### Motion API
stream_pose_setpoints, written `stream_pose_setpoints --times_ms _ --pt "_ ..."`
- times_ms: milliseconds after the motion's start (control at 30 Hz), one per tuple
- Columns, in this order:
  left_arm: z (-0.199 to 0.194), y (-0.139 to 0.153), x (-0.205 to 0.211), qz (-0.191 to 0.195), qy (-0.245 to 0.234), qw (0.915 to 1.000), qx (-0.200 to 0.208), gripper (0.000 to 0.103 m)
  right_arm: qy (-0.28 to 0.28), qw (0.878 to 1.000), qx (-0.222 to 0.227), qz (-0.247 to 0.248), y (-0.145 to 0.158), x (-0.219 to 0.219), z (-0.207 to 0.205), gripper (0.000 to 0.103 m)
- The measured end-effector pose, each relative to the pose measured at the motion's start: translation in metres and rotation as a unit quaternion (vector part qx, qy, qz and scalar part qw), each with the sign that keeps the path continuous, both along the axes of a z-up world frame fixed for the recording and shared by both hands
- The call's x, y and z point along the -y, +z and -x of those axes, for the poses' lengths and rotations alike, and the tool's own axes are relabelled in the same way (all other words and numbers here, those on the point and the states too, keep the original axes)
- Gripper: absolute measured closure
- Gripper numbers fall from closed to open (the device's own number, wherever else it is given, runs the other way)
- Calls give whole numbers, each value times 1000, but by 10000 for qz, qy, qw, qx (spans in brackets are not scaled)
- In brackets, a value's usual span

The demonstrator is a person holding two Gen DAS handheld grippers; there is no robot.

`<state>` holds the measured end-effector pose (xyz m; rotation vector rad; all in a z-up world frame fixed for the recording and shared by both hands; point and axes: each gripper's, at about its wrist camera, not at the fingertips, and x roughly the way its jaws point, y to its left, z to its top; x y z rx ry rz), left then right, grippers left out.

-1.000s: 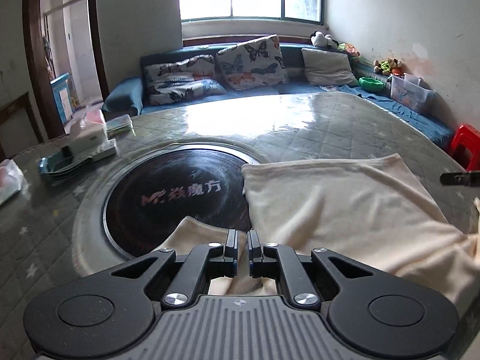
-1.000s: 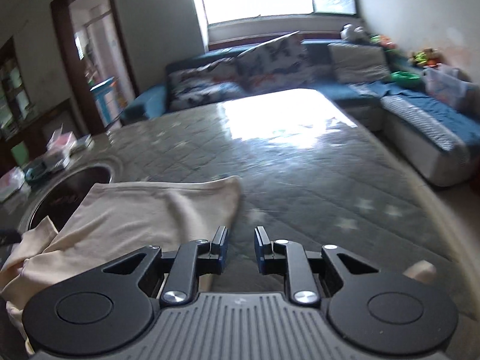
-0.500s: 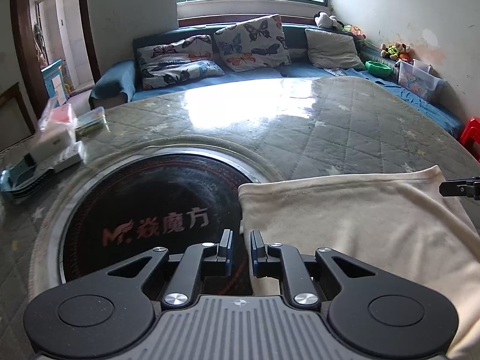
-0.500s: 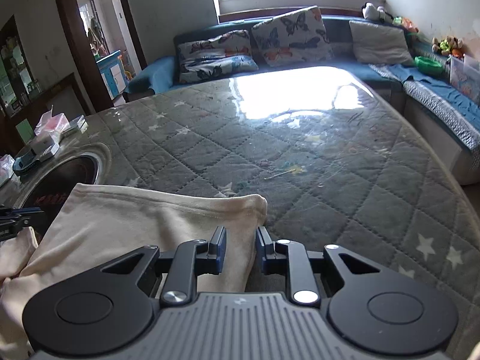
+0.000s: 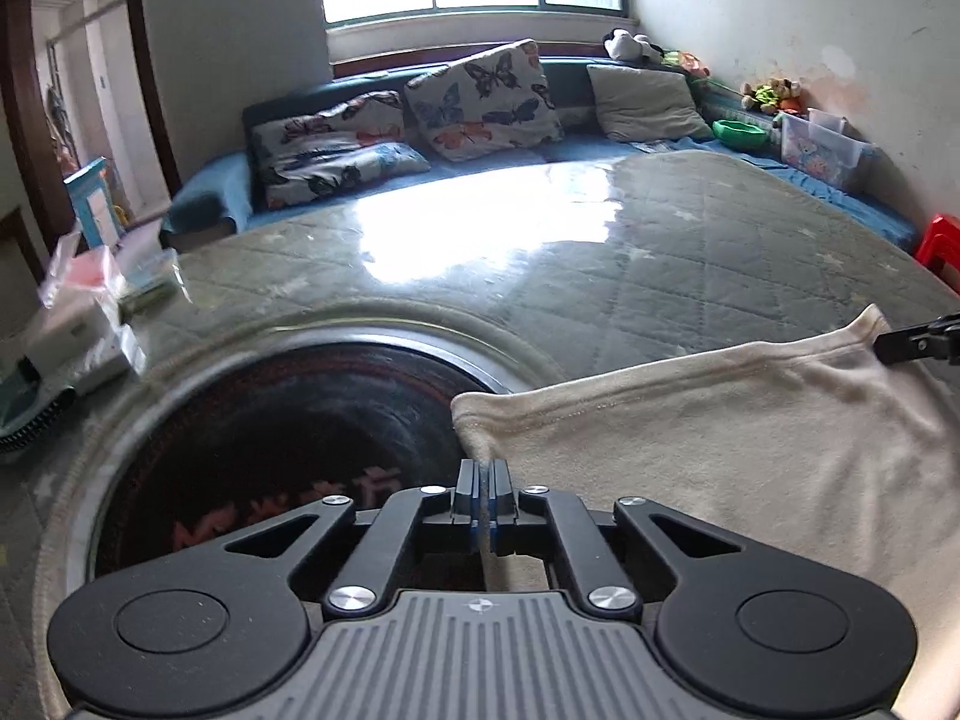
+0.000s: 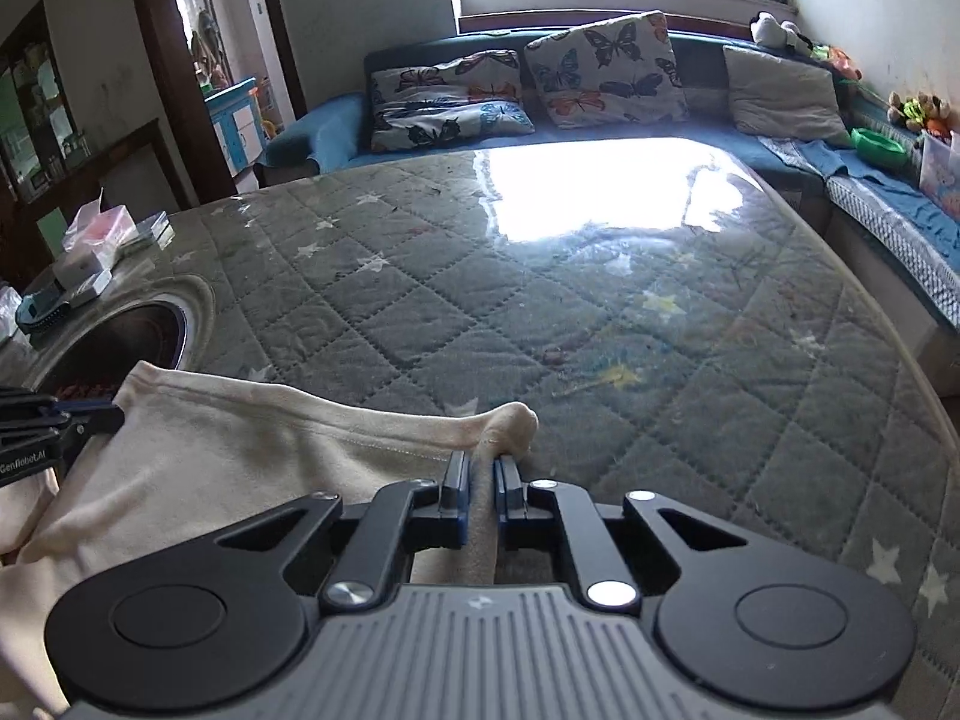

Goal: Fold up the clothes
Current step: 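Lower the sweatshirt flat onto the table and open both grippers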

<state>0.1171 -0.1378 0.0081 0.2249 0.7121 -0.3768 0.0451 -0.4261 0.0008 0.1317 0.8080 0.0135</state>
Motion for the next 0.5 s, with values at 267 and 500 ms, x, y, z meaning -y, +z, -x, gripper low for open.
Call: stream_pose_setpoints --times_ms 267,500 --pt "-26 7 -12 -43 306 9994 143 101 118 9995 199 216 7 -11 -39 97" --pt "-50 1 -12 -221 442 9988 6 100 200 9989 91 412 -3 -21 -78 94"
